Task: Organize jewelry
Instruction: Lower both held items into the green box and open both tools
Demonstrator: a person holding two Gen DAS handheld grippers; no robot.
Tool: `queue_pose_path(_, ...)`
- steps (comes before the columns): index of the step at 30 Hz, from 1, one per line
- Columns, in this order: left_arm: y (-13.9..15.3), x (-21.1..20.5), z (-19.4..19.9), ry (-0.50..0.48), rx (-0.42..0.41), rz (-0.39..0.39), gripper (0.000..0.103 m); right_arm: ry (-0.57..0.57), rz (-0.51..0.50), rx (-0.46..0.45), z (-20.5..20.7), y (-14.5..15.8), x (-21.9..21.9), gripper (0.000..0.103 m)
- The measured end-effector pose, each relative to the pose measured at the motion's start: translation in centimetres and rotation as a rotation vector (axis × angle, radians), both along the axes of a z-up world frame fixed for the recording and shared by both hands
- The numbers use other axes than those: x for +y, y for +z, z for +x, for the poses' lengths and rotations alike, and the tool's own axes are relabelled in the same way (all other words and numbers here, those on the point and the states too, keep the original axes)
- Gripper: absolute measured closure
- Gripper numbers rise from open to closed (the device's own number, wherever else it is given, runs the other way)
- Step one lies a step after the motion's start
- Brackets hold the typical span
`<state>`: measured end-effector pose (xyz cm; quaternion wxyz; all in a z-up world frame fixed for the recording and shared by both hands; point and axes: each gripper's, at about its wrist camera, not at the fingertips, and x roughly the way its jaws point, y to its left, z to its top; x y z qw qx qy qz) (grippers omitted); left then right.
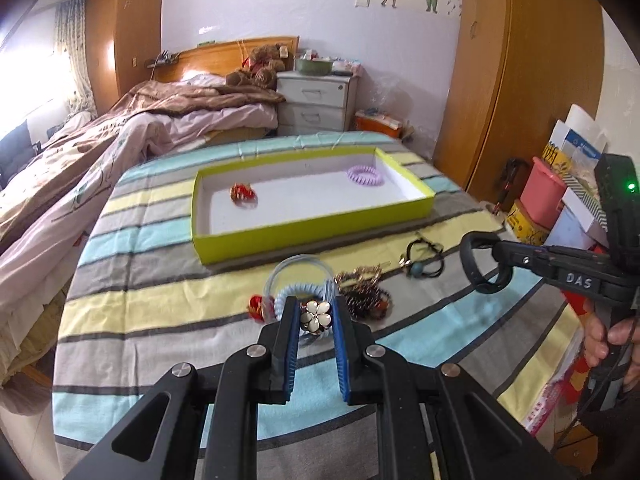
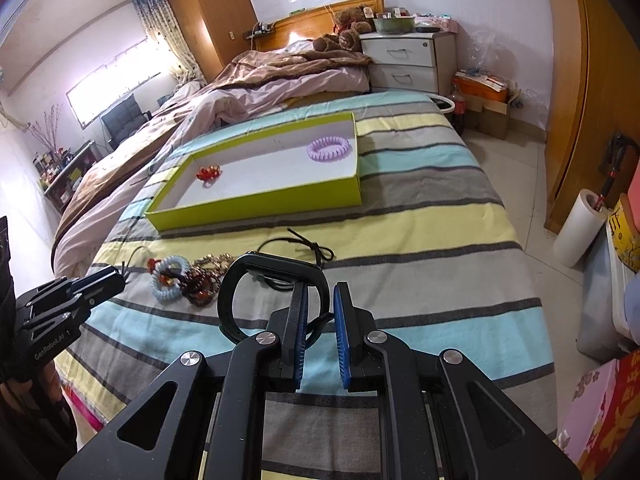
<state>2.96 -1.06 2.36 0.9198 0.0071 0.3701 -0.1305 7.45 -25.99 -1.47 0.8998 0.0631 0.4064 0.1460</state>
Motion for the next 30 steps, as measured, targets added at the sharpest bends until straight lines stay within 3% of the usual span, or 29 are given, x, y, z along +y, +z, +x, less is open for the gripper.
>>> queue_pose_path(2,0.7,0.1,0.0,-0.013,-0.005,-0.024,0.087,0.002,0.000,-0.009,-0.1,0.4,0.1,0.090)
queue_pose_path(5,1.4,0.1,0.4,0.003,-0.024,0.018,0.087,0.004,-0.002,-0.021,0.2,0.9,0.4,0.090)
queue_pose_path(14,2.6,1.8,3.4,0.038,-0.030,0.003,0.087,0.014,-0.001,-0.040,3.0,2.8,1.4,0.090)
queue_pose_path(30,2.0,3.3,12.2,0.071,-0.009,0.018,0.087,0.038,-0.041,0.021,14.1,2.5,5.3,0.090)
